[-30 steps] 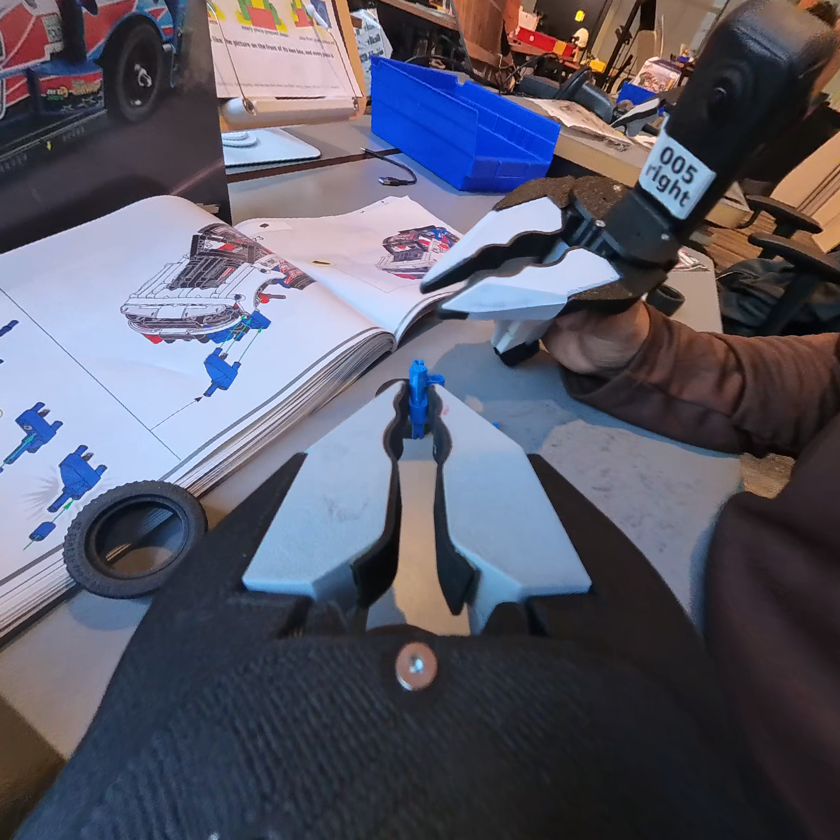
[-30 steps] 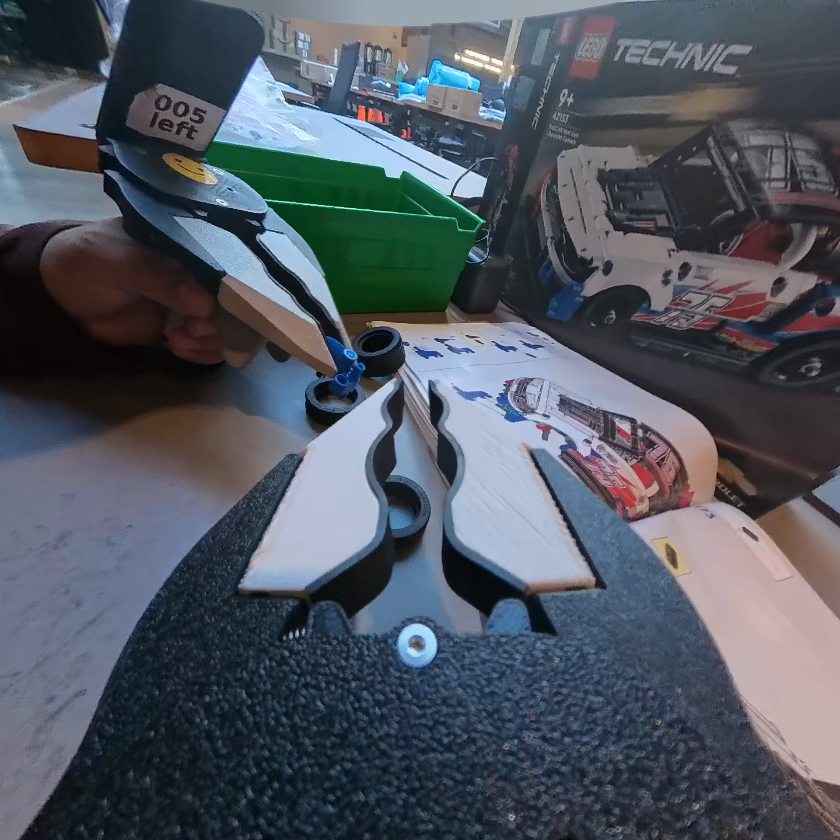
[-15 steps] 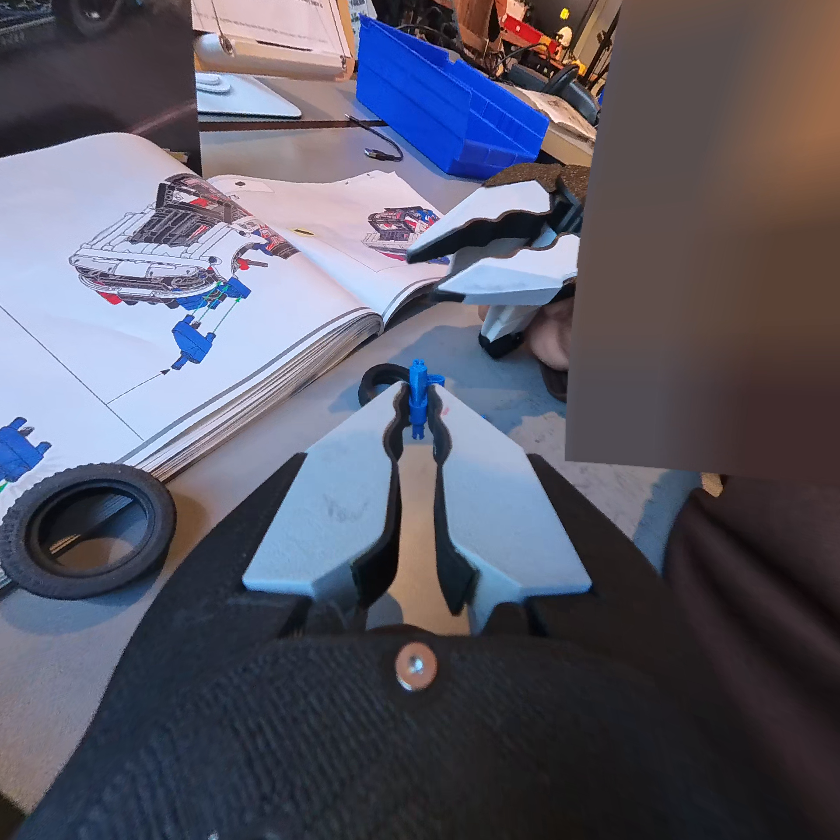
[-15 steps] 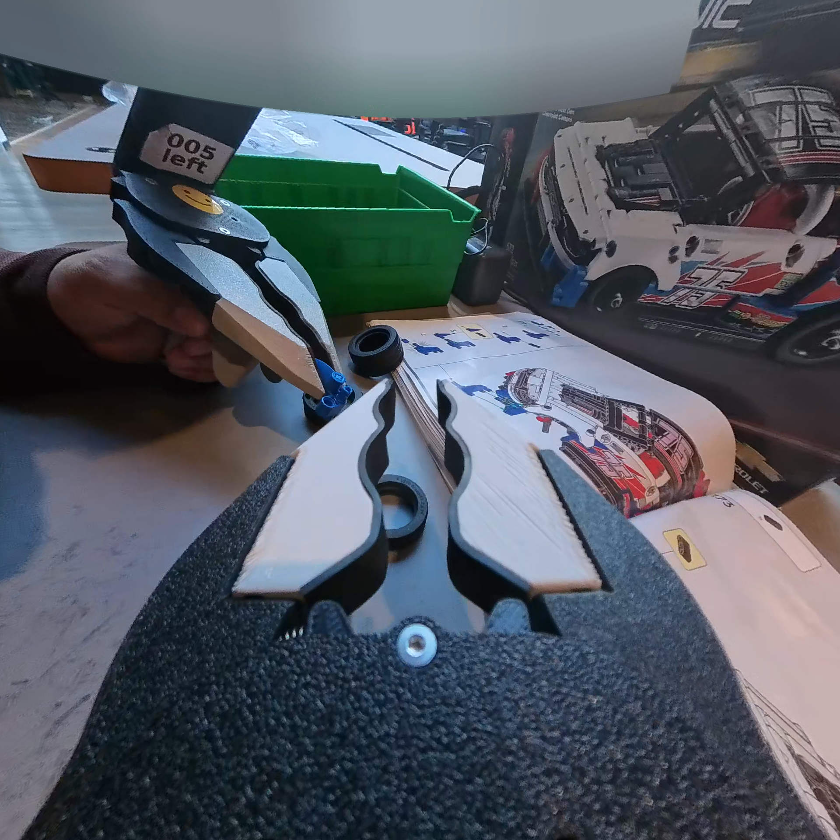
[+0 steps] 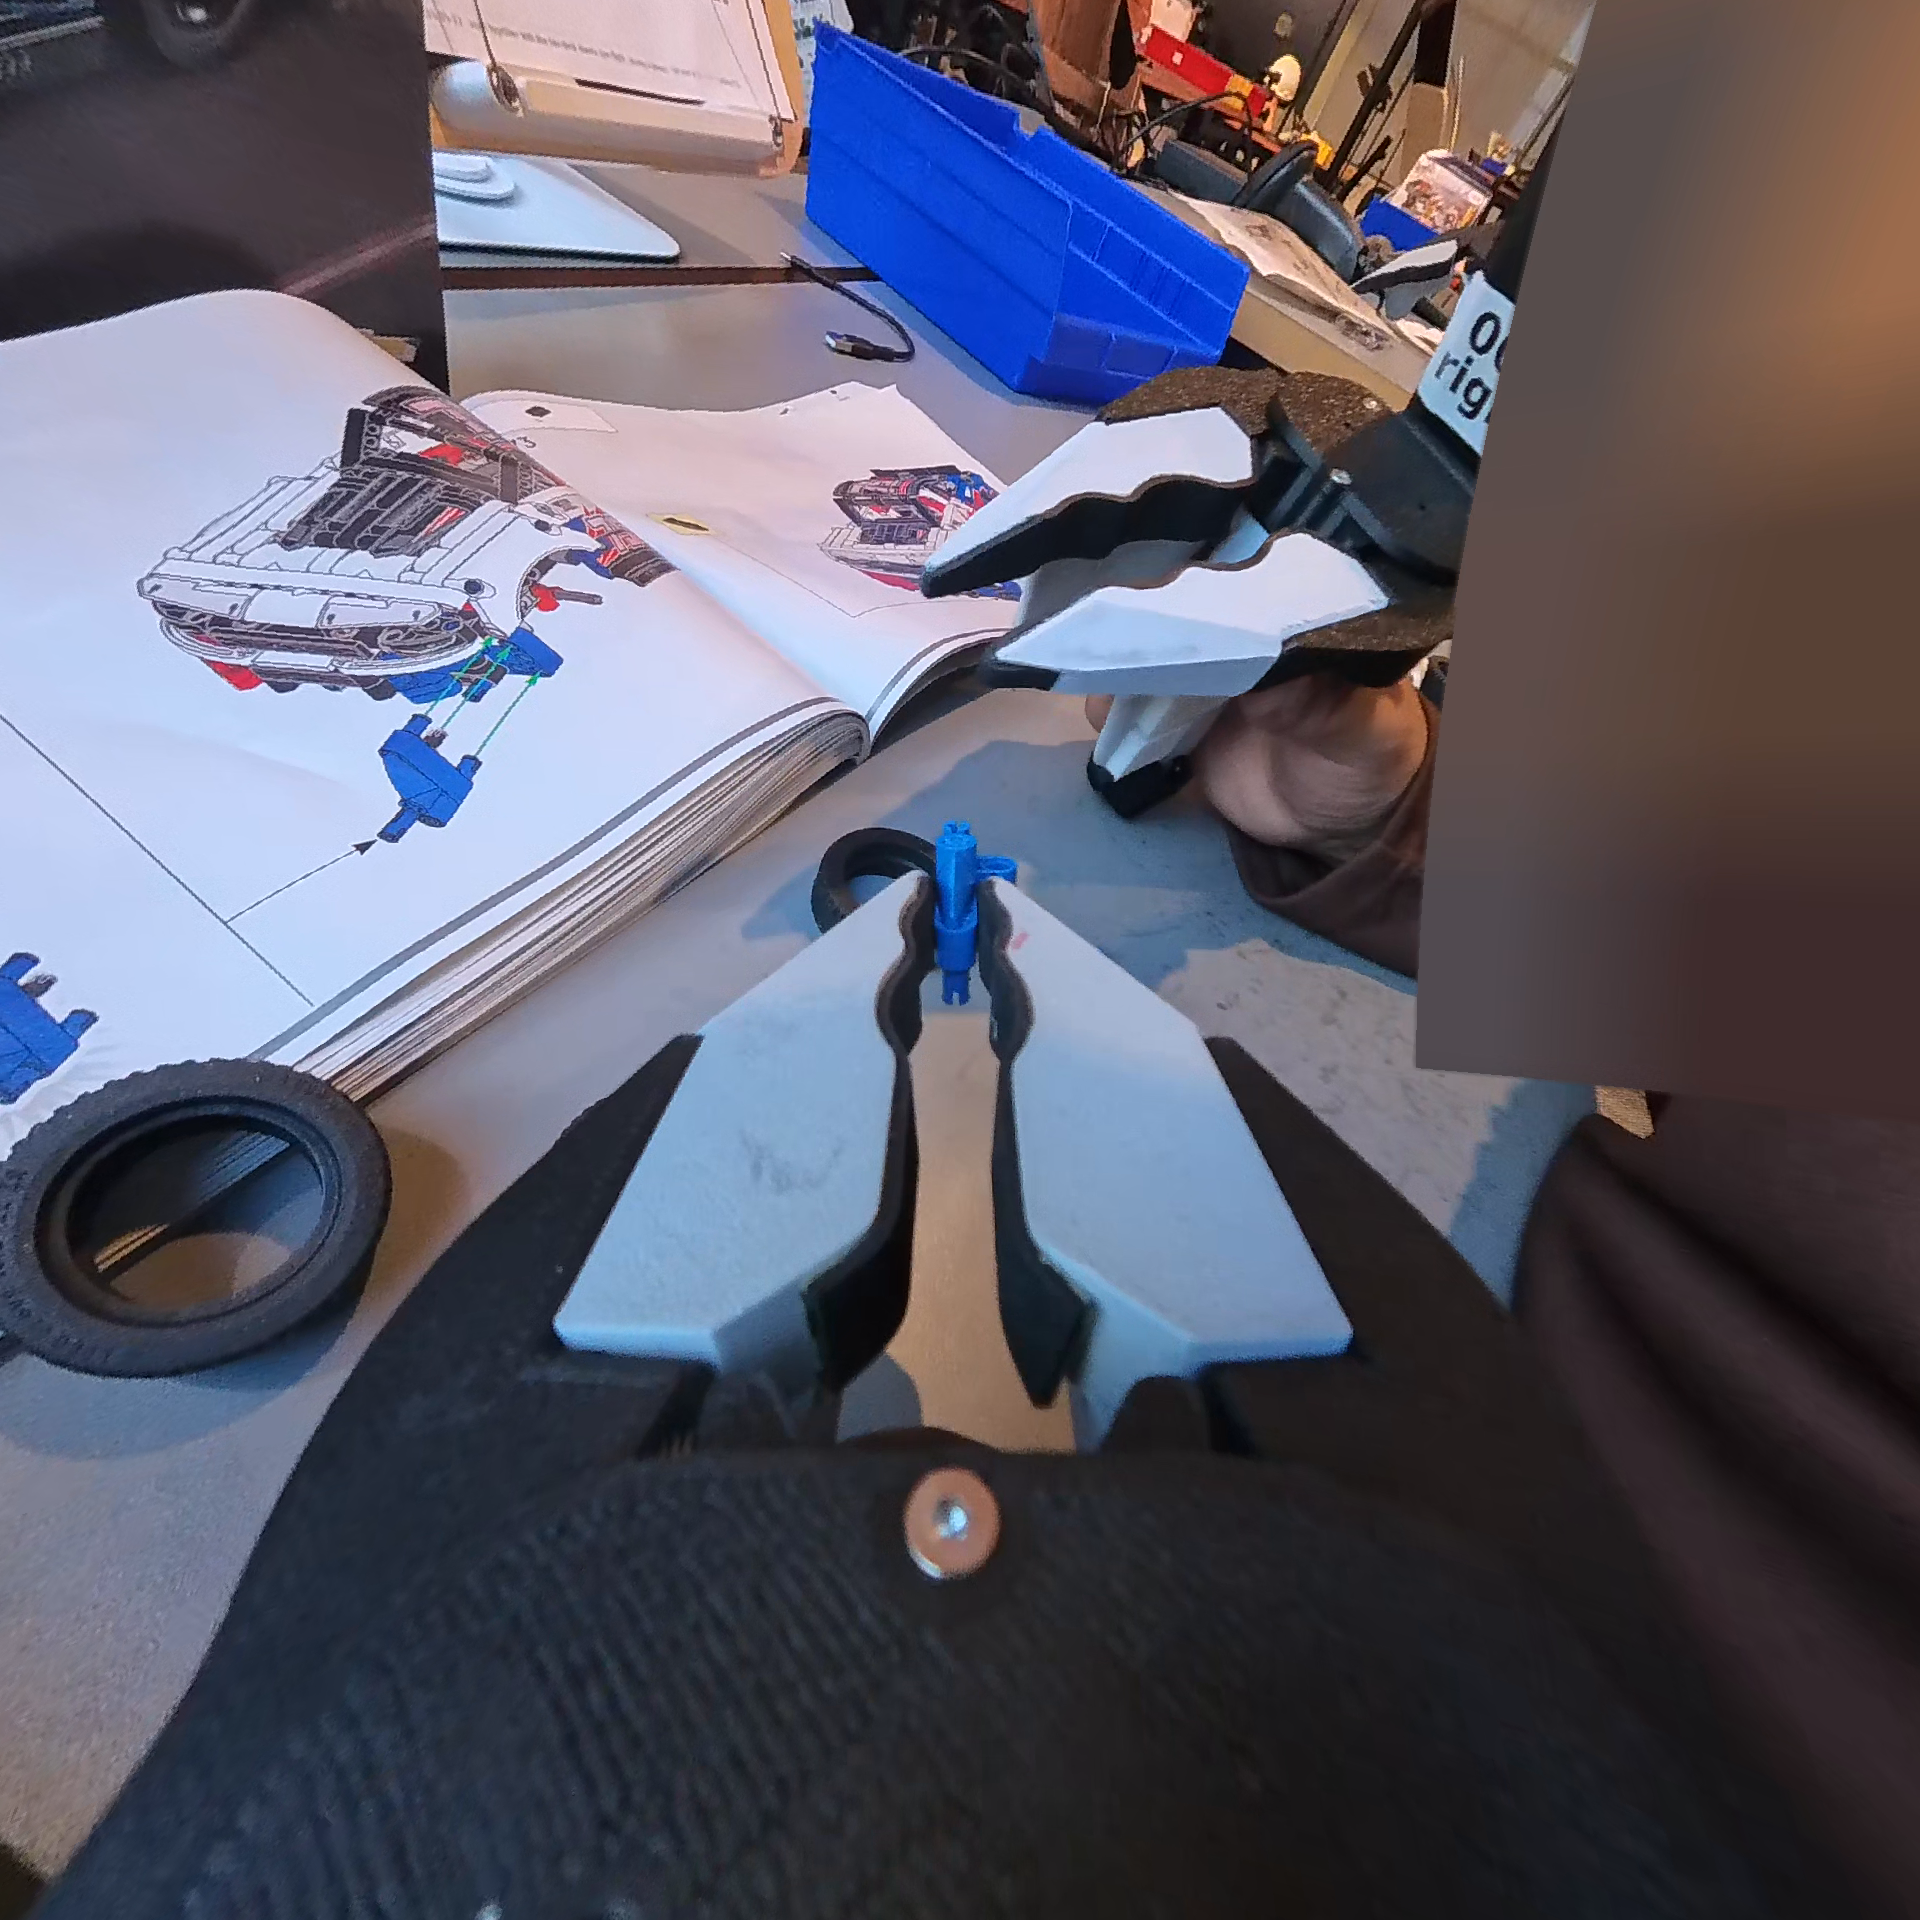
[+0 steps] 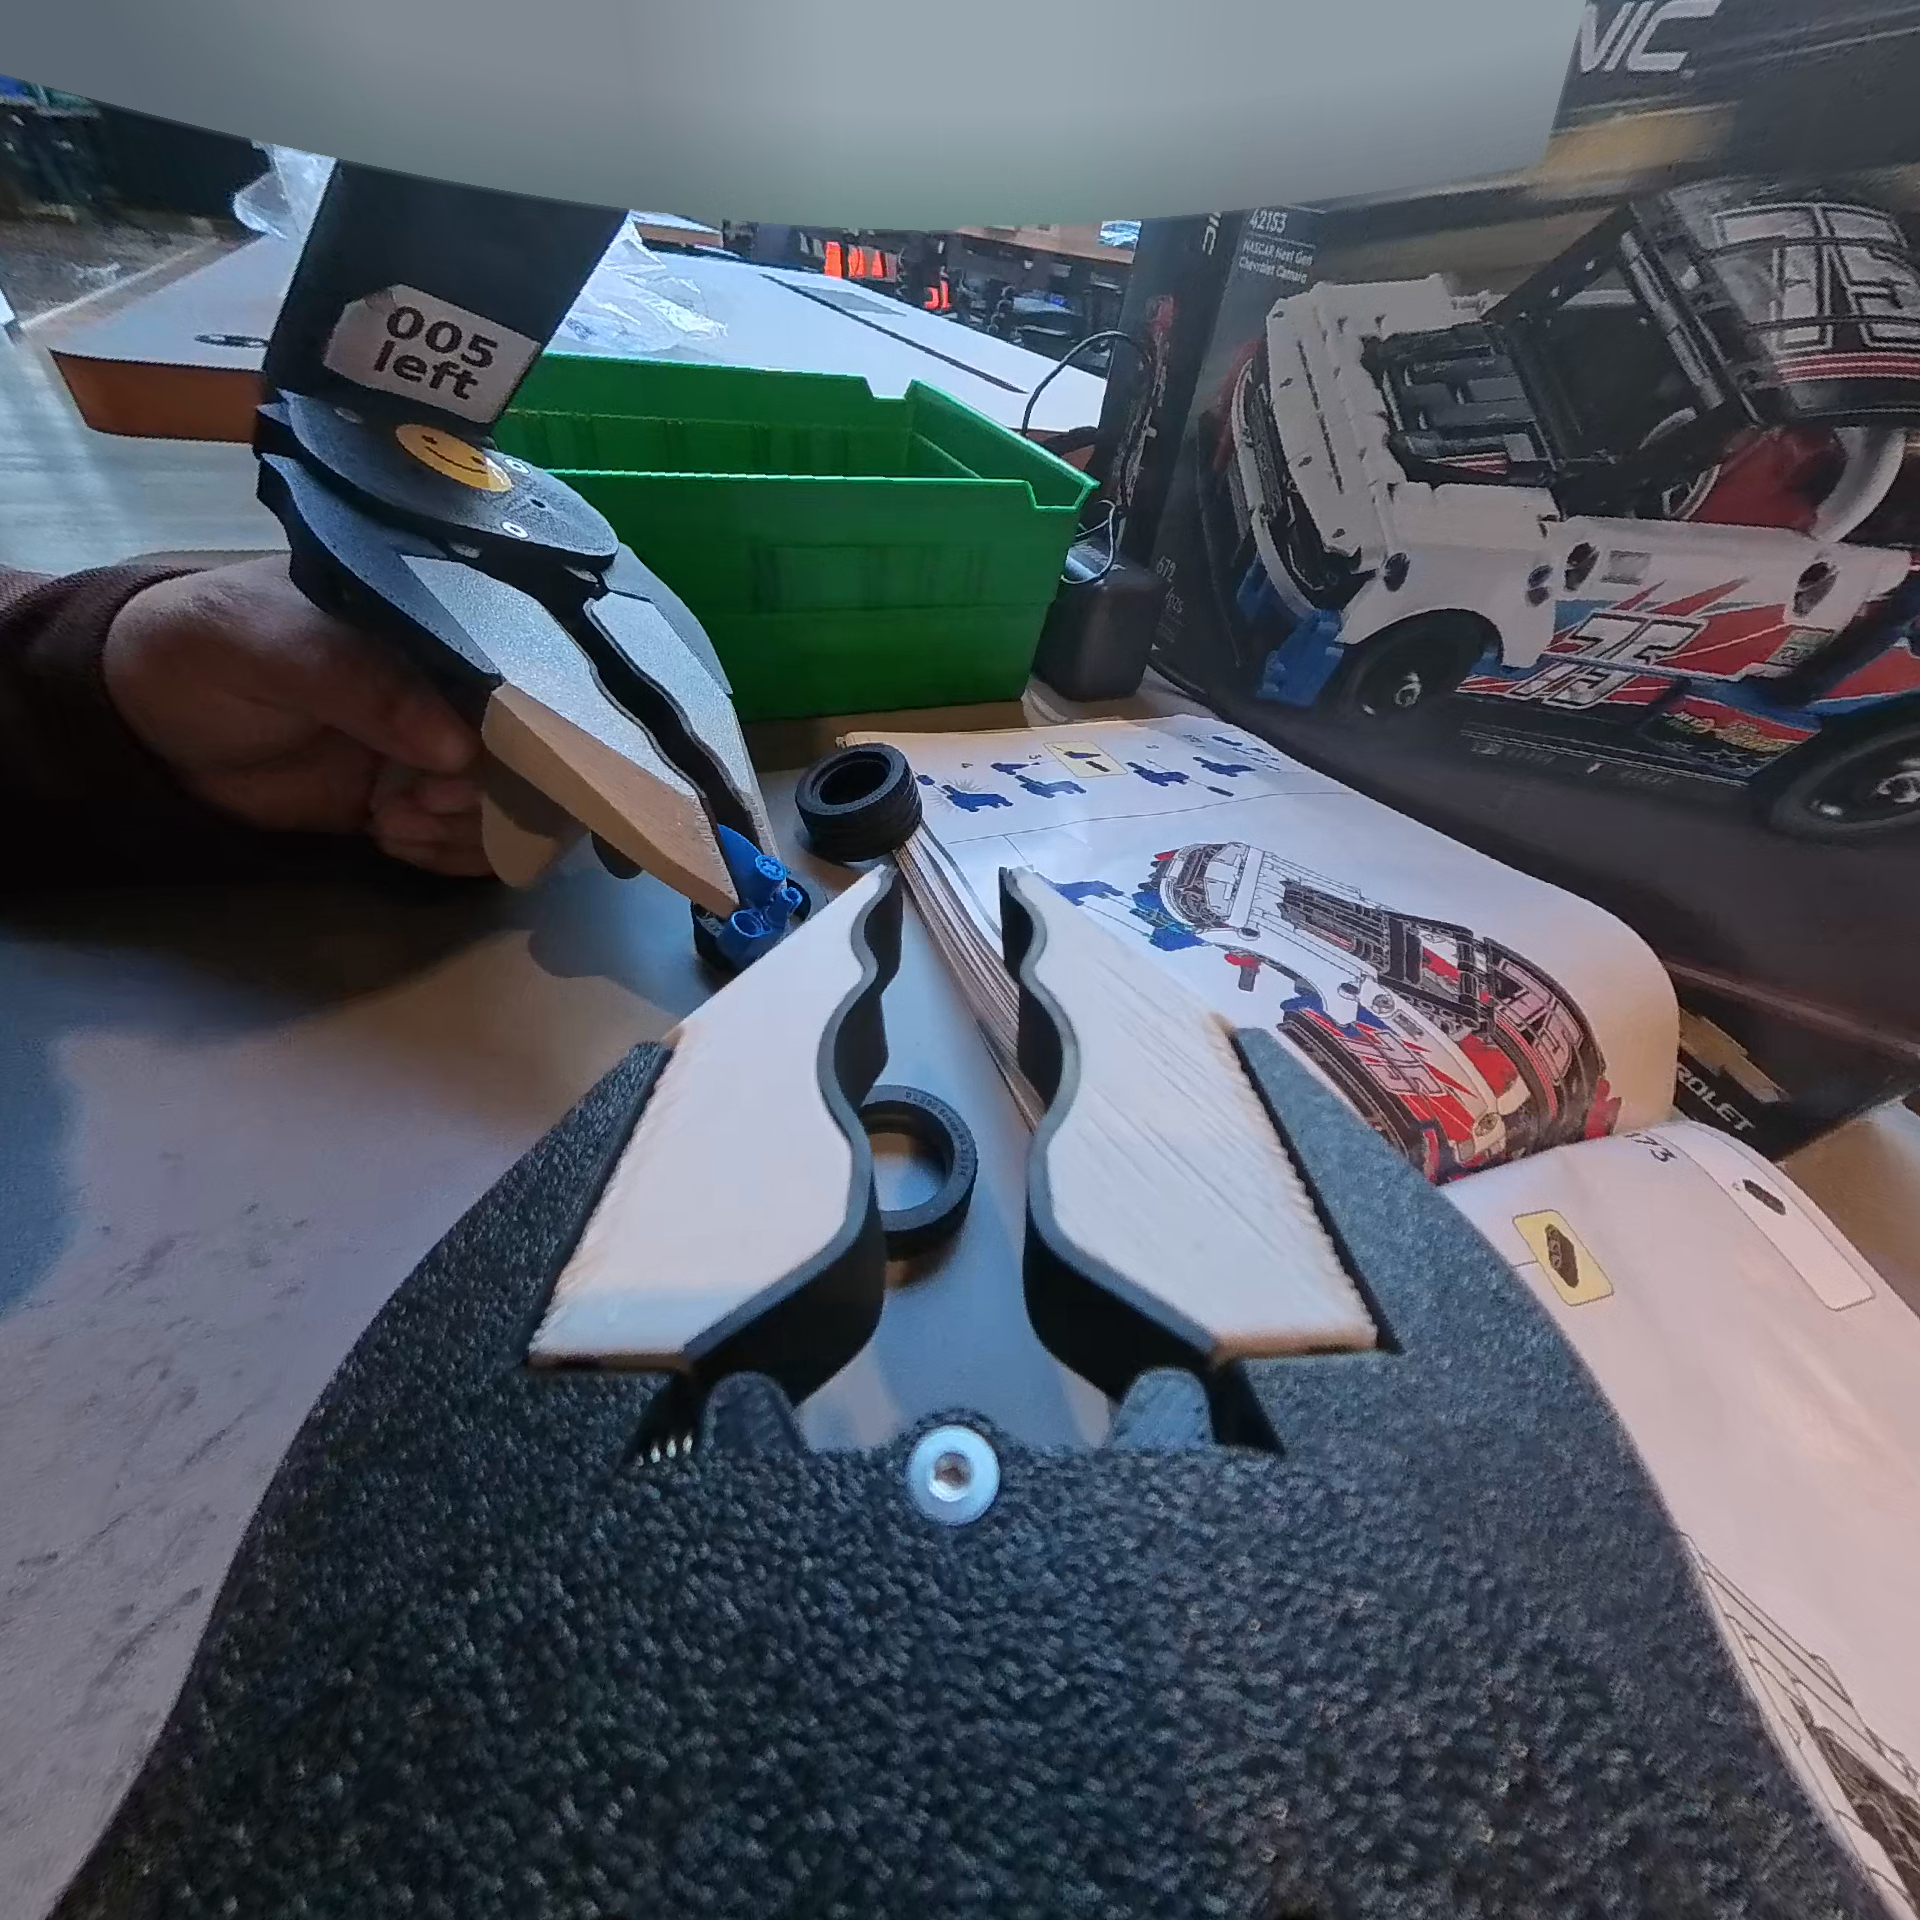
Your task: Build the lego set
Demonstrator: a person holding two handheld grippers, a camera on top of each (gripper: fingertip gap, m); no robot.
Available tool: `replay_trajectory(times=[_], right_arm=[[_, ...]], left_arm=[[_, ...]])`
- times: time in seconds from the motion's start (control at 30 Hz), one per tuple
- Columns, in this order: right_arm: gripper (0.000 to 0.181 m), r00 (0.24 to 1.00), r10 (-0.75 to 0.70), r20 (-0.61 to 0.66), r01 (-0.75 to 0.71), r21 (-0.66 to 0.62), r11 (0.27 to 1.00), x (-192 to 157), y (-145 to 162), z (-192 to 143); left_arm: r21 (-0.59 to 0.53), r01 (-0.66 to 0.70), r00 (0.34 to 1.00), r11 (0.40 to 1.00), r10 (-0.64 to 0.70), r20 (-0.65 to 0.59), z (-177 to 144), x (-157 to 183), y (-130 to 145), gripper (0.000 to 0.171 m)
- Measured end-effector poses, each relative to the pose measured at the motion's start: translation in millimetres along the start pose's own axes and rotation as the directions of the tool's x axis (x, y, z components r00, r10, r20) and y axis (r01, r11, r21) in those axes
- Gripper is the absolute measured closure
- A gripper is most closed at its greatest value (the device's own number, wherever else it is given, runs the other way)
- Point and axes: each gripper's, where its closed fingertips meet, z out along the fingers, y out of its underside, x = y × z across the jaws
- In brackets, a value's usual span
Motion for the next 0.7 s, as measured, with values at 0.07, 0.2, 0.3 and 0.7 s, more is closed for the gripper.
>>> replay_trajectory(times=[0.07,0.2,0.3,0.7], right_arm=[[0.163,1.0,0.0,0.003,0.0,-0.001,1.0,0,0,0],[0.163,1.0,-0.006,0.006,0.006,-0.007,1.0,-2,1,1],[0.163,1.0,-0.008,0.009,0.008,-0.009,1.0,-2,1,1],[0.163,0.993,-0.089,0.075,0.094,-0.059,0.994,-20,8,7]], left_arm=[[-0.001,0.001,1.0,1.0,-0.001,-0.001,0,0,0,0.167],[-0.004,0.002,1.0,1.0,-0.002,-0.001,0,0,1,0.167],[-0.005,0.003,1.0,1.0,-0.003,-0.003,1,0,1,0.167],[-0.005,0.005,1.0,1.0,-0.005,0.012,1,-2,1,0.167]])
